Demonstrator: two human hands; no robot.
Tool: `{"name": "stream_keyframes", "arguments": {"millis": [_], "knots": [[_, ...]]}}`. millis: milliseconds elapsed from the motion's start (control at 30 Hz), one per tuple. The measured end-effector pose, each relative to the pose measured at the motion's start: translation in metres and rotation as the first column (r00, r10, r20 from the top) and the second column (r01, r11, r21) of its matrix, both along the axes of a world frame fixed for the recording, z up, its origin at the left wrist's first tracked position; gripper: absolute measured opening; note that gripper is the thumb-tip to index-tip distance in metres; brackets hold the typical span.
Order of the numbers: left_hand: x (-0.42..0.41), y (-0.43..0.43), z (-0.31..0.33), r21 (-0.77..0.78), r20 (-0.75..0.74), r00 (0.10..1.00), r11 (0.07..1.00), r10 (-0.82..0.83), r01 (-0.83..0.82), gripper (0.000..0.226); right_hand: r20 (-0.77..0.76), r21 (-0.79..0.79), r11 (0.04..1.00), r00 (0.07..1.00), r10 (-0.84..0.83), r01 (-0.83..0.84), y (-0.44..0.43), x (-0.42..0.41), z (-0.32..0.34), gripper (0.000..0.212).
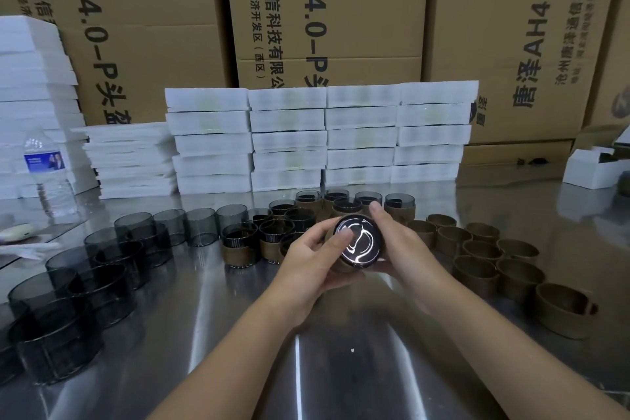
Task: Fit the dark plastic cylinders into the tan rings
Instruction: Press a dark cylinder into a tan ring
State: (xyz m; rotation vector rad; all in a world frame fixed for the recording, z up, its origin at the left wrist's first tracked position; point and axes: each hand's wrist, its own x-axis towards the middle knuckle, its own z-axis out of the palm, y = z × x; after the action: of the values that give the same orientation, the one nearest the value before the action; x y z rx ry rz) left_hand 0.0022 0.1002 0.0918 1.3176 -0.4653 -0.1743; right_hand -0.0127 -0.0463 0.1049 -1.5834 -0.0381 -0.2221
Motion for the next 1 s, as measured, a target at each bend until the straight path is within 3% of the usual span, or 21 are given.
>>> {"name": "stream_keyframes", "arguments": {"millis": [67, 200, 333, 467, 1000], "knots": [[0.0001, -0.0005, -0.0005, 0.002, -0.004, 1.000, 1.000, -0.016, 0.016, 0.058, -0.031, 0.036, 0.999, 0.999, 0.039, -0.037, 0.0014, -0.0002, 0.0005, 0.046], [0.0009, -0.0021, -0.0012, -0.007, 0.010, 0.999, 0.999, -0.043, 0.043, 0.086, -0.013, 0.131, 0.987, 0.996, 0.090, -0.088, 0.0000, -0.0023, 0.0022, 0.043], [0.0015, -0.0017, -0.0024, -0.012, 0.012, 0.996, 0.996, -0.084, 0.084, 0.080, -0.010, 0.210, 0.970, 0.992, 0.126, -0.121, 0.0002, -0.0034, 0.0033, 0.045], [-0.0001, -0.0024, -0.0025, -0.002, 0.007, 0.996, 0.996, -0.090, 0.090, 0.094, -0.007, 0.260, 0.958, 0.992, 0.127, -0.121, 0.0015, -0.0022, 0.0016, 0.048], [-0.0001, -0.0019, -0.0020, 0.011, 0.012, 0.995, 0.995, -0.098, 0.097, 0.082, 0.012, 0.252, 0.958, 0.990, 0.141, -0.139, -0.0006, 0.0001, -0.0022, 0.049]]}}
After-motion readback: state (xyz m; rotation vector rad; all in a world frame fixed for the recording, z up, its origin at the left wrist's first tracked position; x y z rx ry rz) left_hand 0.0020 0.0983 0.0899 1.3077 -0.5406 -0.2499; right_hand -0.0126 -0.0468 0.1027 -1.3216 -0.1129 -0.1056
